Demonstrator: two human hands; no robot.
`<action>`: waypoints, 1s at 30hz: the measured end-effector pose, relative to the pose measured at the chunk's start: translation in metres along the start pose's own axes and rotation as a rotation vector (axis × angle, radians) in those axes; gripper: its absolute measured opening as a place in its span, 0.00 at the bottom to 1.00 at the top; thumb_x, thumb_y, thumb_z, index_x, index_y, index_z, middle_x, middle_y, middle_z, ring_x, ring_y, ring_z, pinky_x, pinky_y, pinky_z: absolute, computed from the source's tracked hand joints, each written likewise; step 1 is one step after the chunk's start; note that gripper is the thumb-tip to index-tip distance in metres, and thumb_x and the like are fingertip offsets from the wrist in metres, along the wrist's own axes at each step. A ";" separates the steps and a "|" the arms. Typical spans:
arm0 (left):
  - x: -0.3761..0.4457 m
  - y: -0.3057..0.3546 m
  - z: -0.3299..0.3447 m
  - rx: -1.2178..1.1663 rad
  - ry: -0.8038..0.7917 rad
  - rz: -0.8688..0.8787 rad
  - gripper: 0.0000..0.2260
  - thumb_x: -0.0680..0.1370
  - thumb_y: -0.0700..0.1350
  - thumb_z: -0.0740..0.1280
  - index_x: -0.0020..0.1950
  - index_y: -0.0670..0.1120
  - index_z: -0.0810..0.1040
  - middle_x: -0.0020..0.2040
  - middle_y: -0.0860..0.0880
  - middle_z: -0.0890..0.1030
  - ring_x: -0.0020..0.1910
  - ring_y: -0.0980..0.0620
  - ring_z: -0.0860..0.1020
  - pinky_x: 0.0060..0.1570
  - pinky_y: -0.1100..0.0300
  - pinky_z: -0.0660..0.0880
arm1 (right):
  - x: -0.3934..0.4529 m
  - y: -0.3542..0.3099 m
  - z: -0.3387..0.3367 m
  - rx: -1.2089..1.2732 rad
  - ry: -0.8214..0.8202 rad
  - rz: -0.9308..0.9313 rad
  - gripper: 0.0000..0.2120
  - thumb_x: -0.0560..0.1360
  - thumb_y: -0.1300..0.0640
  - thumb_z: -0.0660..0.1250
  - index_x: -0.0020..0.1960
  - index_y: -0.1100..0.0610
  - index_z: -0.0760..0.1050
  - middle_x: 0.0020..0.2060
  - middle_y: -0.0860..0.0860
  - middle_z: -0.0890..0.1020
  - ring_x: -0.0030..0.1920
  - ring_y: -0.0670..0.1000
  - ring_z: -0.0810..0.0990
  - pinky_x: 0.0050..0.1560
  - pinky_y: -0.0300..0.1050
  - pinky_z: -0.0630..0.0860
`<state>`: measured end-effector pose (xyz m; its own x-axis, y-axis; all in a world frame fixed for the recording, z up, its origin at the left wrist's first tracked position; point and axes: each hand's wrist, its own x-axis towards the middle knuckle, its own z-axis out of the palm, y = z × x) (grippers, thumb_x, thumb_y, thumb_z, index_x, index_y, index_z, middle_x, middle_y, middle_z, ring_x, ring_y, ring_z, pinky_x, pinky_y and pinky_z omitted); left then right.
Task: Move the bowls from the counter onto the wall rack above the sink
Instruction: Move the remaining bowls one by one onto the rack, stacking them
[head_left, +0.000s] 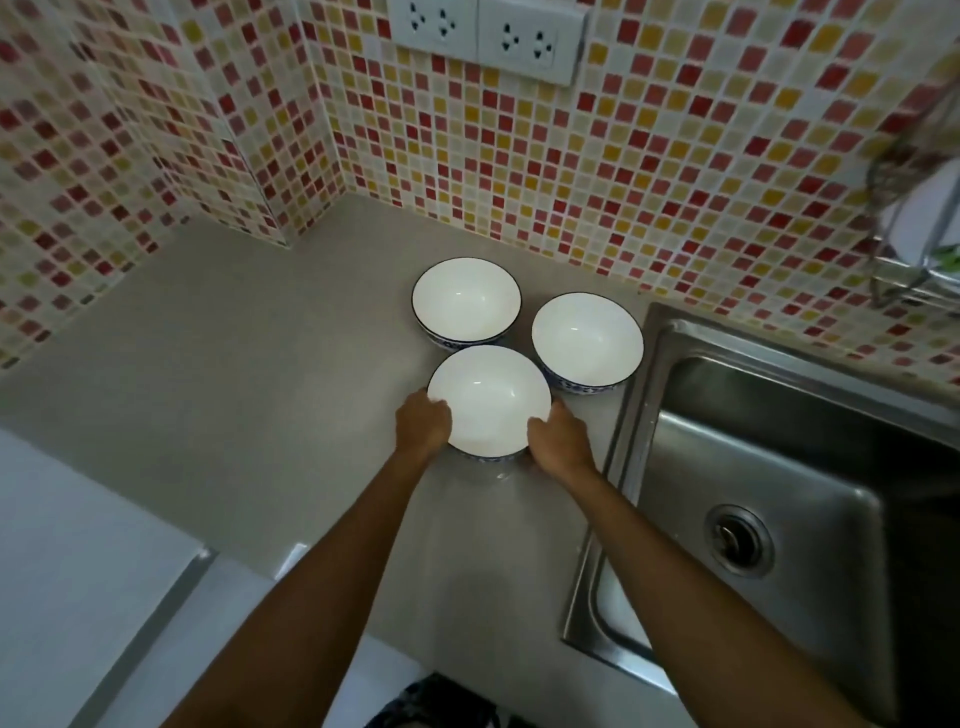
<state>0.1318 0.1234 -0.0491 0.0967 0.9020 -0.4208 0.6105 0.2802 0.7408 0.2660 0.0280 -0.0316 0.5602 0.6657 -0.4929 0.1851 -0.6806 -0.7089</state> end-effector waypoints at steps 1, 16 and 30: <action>0.000 0.000 -0.001 -0.004 -0.009 -0.002 0.16 0.77 0.38 0.59 0.63 0.39 0.75 0.61 0.38 0.78 0.60 0.38 0.76 0.58 0.53 0.72 | 0.000 -0.001 0.000 0.010 -0.002 -0.005 0.21 0.73 0.59 0.59 0.66 0.55 0.70 0.60 0.57 0.78 0.58 0.60 0.77 0.58 0.49 0.75; -0.077 0.052 0.047 -0.369 -0.451 -0.016 0.14 0.81 0.54 0.58 0.63 0.49 0.66 0.62 0.47 0.75 0.55 0.46 0.76 0.49 0.48 0.78 | -0.053 0.056 -0.079 0.207 0.229 -0.008 0.19 0.75 0.63 0.60 0.66 0.58 0.71 0.59 0.57 0.79 0.57 0.59 0.78 0.54 0.55 0.78; -0.207 0.145 0.149 -0.328 -0.667 0.107 0.27 0.77 0.68 0.46 0.68 0.56 0.68 0.63 0.47 0.76 0.61 0.43 0.75 0.61 0.38 0.72 | -0.105 0.137 -0.240 0.169 0.418 -0.005 0.17 0.75 0.59 0.60 0.64 0.59 0.72 0.59 0.56 0.78 0.51 0.53 0.75 0.47 0.42 0.71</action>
<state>0.3177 -0.0715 0.0677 0.6621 0.5682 -0.4887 0.3157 0.3799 0.8695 0.4263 -0.2090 0.0444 0.8440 0.4649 -0.2674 0.0741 -0.5949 -0.8004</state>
